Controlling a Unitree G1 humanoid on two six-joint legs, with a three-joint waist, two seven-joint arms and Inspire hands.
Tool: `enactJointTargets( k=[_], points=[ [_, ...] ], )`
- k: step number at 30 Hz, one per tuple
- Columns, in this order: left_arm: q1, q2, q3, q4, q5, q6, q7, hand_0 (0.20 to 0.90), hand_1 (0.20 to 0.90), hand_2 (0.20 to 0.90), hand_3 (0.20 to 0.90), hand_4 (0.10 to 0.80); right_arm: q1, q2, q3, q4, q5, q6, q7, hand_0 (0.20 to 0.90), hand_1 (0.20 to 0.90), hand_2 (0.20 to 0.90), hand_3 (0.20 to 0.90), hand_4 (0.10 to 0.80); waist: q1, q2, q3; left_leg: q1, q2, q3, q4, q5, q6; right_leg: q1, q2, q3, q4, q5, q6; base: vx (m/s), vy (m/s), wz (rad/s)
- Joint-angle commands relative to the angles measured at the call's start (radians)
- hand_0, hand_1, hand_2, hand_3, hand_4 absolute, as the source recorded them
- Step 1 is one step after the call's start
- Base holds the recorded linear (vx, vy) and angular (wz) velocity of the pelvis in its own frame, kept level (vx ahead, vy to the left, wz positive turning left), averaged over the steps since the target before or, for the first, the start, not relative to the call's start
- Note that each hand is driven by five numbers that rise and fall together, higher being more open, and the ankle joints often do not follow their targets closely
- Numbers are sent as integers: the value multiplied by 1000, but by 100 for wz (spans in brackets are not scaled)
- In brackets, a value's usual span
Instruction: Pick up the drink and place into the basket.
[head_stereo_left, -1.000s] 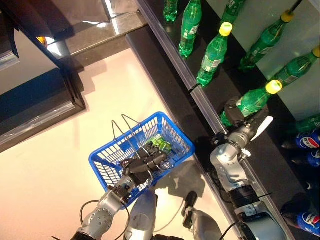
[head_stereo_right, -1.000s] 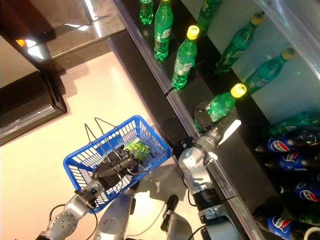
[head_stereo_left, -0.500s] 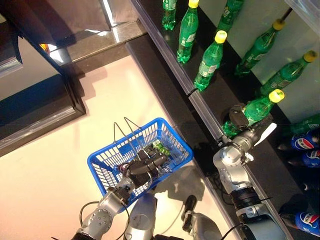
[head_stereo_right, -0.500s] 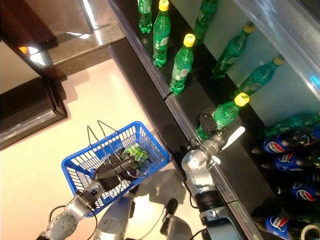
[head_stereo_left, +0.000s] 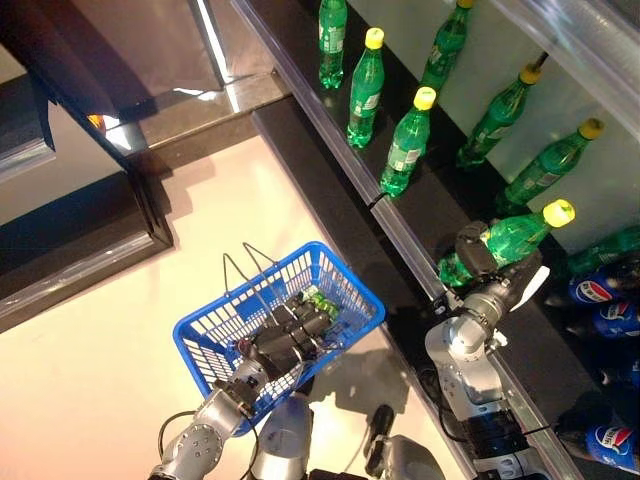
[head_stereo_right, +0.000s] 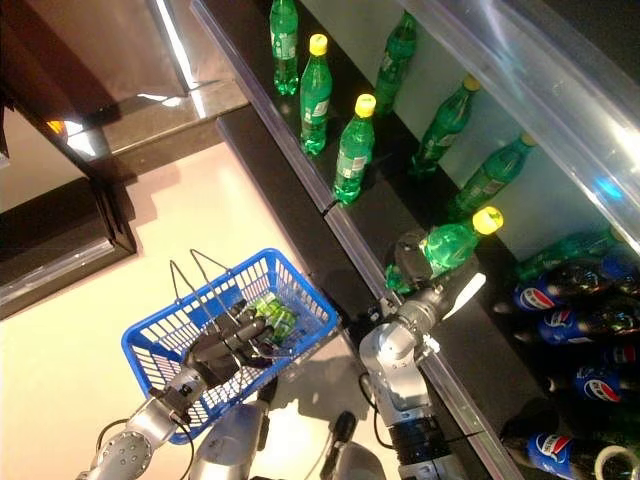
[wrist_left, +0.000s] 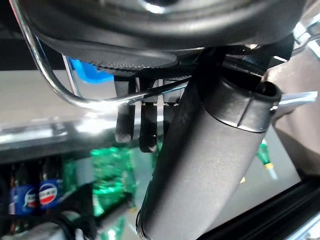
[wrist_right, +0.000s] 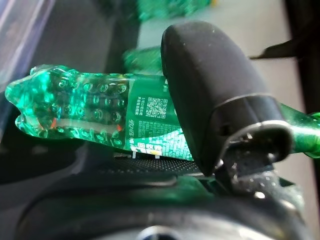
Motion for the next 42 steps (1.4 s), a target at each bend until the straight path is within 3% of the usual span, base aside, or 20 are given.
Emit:
enactJointTargets(
  k=[1,7,12,22,26,35,42],
  points=[
    [-20,-76,-5,-441,-49,-66,-169,300,300,300,200,100,-62,-111,66,-187,-113,-105,144,300,300,300,200,100,-17,17,-275,34,70,-52,62,-66,-71,-42,-103,4,-5,129,96,3,56,2],
    [-14,-76,-81,-445,-37,-54,-219,300,300,300,200,100,-2,-121,150,-286,-59,-115,301,300,300,300,200,100,-37,16,-309,71,66,-30,39,-64,-66,-24,-100,-6,-3,121,90,-16,58,0],
    [-26,-70,-146,-437,-26,-76,-235,300,300,300,200,100,-6,-125,202,-310,-28,-109,360,300,300,300,200,100,-52,16,-319,88,65,-17,28,-60,-63,-19,-95,-7,0,118,83,-23,24,-1],
    [-88,-84,-296,-488,-10,-118,-407,300,300,300,200,100,-29,-126,318,-272,-7,-8,413,300,300,300,200,100,-71,17,-324,87,62,0,41,-58,-60,-19,-94,-9,13,111,66,-3,3,0],
    [-125,-94,-332,-520,-34,-131,-395,300,300,300,200,100,-41,-110,360,-219,-49,5,392,300,300,300,200,100,-74,20,-321,82,58,5,62,-61,-64,-16,-97,-18,19,112,63,0,0,0],
    [-154,-85,-296,-588,-6,-179,-400,300,300,300,200,100,-53,-117,351,-144,-84,64,373,300,300,300,200,100,-67,24,-315,42,56,18,131,-78,-70,-29,-110,-32,47,106,58,1,11,1],
    [-132,-58,-191,-624,-3,-201,-414,300,300,300,200,100,60,-137,336,-119,-93,64,402,300,300,300,200,100,-65,30,-320,29,54,31,147,-85,-66,-43,-118,-34,67,101,61,11,10,0]
  ],
)
